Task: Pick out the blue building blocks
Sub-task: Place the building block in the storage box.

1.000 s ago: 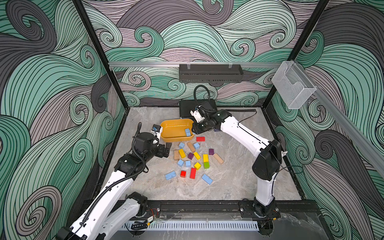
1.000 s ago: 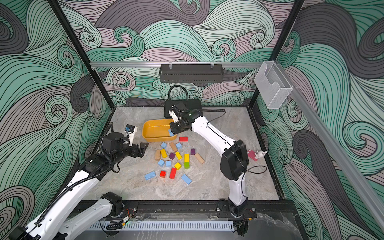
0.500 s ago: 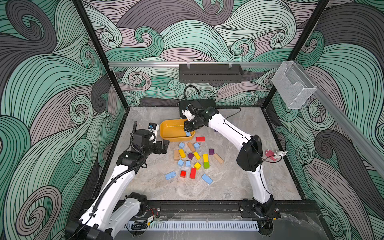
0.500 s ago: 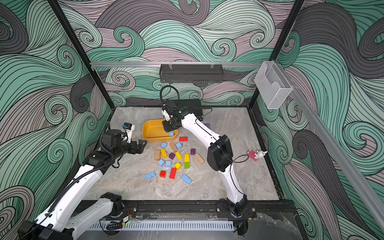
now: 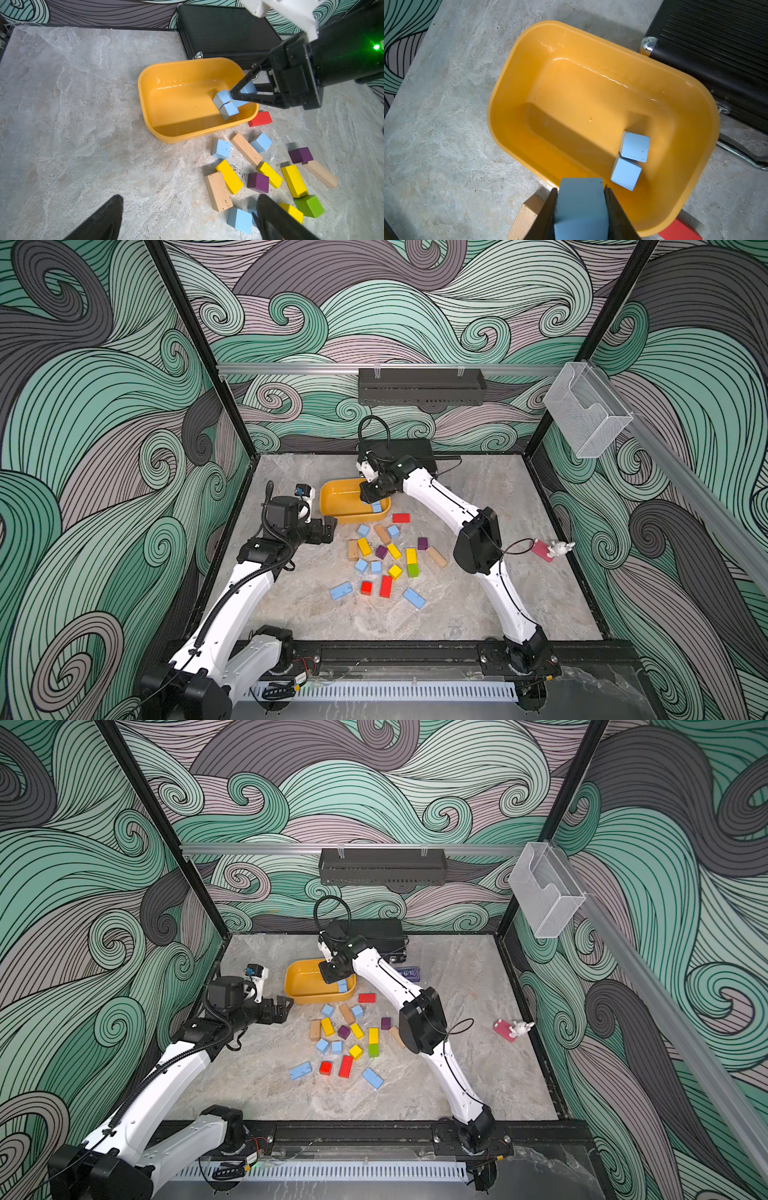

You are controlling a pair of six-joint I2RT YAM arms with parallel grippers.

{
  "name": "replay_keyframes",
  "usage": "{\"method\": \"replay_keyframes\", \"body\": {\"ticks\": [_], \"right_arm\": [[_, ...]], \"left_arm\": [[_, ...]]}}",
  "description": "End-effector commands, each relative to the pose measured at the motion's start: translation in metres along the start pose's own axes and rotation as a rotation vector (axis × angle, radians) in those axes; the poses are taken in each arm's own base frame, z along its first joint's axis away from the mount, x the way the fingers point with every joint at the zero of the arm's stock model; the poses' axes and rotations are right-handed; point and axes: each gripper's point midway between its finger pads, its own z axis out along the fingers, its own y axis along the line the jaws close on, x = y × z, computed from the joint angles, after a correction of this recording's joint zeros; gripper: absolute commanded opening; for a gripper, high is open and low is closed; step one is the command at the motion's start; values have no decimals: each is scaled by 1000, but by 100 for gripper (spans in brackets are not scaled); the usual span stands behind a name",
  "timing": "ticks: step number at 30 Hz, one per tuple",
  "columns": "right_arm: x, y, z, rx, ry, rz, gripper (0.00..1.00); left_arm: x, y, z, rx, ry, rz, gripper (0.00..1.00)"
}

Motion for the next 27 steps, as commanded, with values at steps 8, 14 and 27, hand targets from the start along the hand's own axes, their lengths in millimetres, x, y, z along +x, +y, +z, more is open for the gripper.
{"method": "replay_keyframes", "body": {"ticks": [8, 14, 27], "right_arm": [[1, -8, 33, 25, 12, -22, 0], [0, -15, 49, 39, 8, -20, 0], [5, -37, 75, 60, 15, 37, 18]], "left_arm": [[14, 4, 13, 5, 48, -18, 99], [23, 7, 13, -5, 82, -14, 98], [32, 9, 9, -20, 105, -35, 99]]}}
